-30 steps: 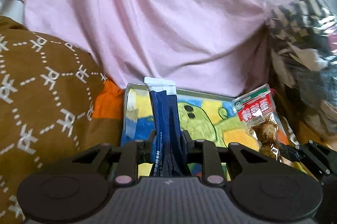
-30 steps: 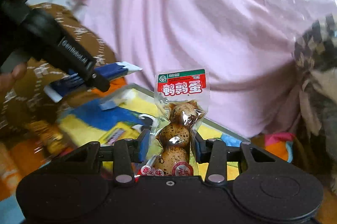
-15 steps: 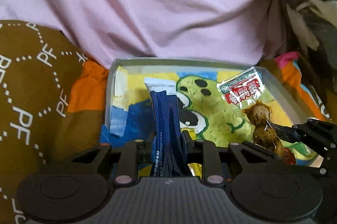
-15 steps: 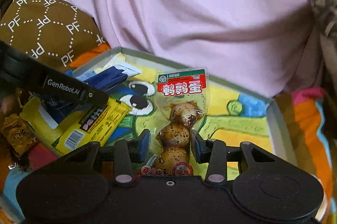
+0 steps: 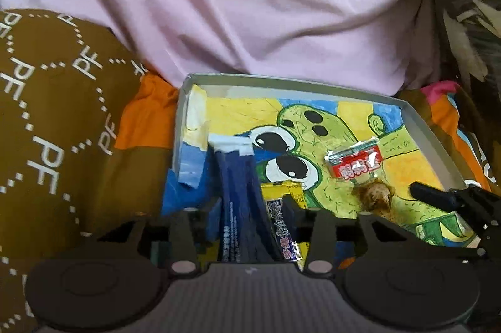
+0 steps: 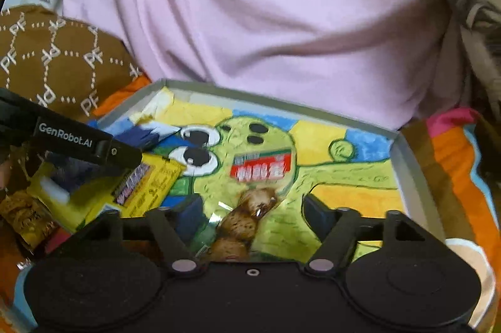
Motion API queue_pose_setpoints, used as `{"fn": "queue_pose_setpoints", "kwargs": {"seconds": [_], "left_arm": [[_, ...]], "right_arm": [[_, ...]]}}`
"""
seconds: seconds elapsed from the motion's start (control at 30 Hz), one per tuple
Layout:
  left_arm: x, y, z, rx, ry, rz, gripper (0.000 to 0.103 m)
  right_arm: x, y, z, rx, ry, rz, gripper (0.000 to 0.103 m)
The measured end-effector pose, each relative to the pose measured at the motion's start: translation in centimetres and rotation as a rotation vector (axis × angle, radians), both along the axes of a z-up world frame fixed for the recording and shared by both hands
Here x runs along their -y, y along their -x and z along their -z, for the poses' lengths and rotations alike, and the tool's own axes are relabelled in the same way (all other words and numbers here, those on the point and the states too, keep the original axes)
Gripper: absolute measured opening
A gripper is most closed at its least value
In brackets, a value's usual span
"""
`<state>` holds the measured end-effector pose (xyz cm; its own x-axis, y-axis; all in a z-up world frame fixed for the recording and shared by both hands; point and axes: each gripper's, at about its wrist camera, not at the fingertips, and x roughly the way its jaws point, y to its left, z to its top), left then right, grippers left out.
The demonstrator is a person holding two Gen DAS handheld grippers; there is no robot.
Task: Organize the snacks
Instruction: 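Lower the blue packet and quail egg pack into the tray and open both tools, then lift both tools out of the tray and back over the remaining snacks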
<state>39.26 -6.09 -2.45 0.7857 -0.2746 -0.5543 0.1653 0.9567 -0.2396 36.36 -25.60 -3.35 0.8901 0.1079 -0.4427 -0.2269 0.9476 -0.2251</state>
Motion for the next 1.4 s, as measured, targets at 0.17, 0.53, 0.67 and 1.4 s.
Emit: {"fn": "queue_pose_setpoints", "kwargs": {"seconds": [0.17,0.53,0.67,1.4], "left_arm": [[-0.7,1.9,-2.0,0.063,0.000,-0.034,0.080],[-2.8,9.4,-6.0,0.190,-0.019,-0.116,0.103],[-4.0,12.7,-6.5,0.204,-0.027,-0.127,0.103],[-7.4,29.4,-5.9,0.199,-0.095,-0.238,0.103]], "right_arm": [[0.8,1.9,-1.7,0.051,-0.061,0.024,0.091],[1.0,9.7,-6.0,0.175,-0.170,0.054,0.102],[0.9,13.4,-6.7,0.204,-0.182,0.054,0.102],[-2.1,29.1,-4.7,0.144,-0.186,0.040,0.102]]}}
